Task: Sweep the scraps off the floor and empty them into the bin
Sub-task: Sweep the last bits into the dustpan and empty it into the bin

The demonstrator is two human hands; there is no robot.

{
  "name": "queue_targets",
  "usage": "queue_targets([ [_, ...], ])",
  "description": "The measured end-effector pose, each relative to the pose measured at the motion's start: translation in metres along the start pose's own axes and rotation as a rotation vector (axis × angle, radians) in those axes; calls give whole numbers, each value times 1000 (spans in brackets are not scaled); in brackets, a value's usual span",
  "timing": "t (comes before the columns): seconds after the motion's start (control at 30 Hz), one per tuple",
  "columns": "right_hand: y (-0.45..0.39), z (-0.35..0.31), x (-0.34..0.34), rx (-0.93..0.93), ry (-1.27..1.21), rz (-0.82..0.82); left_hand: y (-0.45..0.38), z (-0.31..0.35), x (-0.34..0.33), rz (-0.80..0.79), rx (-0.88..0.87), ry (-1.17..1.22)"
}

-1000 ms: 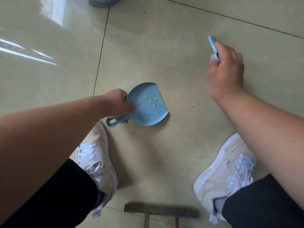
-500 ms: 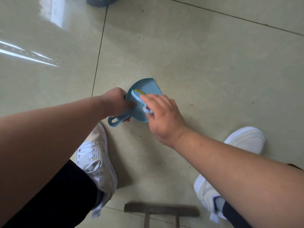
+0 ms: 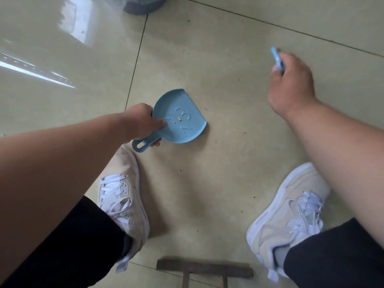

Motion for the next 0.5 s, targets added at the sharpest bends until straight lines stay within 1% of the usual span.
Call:
queue_targets([
  [0.1,46,-15,-27,-29,-43,-19,4,-1,-7,-15,57,-57],
  [0.17,82,-41,-45,-12,-77,-63,10,1,-15,-34,99,-96],
  [0.27,132,-88,-63,148,-106,-213,23,9,-33,-28,111,-106],
  [0.33,154,-111,-65,250,-135,-318,30,14,-44,-22,109,-51],
  [0.37,159,-119,-63,277,-155,-331,32,16,-47,-21,99,-25],
  [0.4,160,-127,-56,280,-200,-310,34,20,-48,-22,86,-3],
  [0.43,157,-134,-47,253,-267,-270,36,24,-47,-19,70,13],
  [0.5,144,-142,-24,136,-400,-210,42,33,-38,-10,44,55],
])
Point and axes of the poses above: each hand's wrist, its own y-axis away from the middle knuckle, its own x-axis out of the back of the hand, z = x × y, the point moved 3 cm from there along -y, towards the middle knuckle, and after that the axes turned 1 degree about -x, right-handed, at the moved point
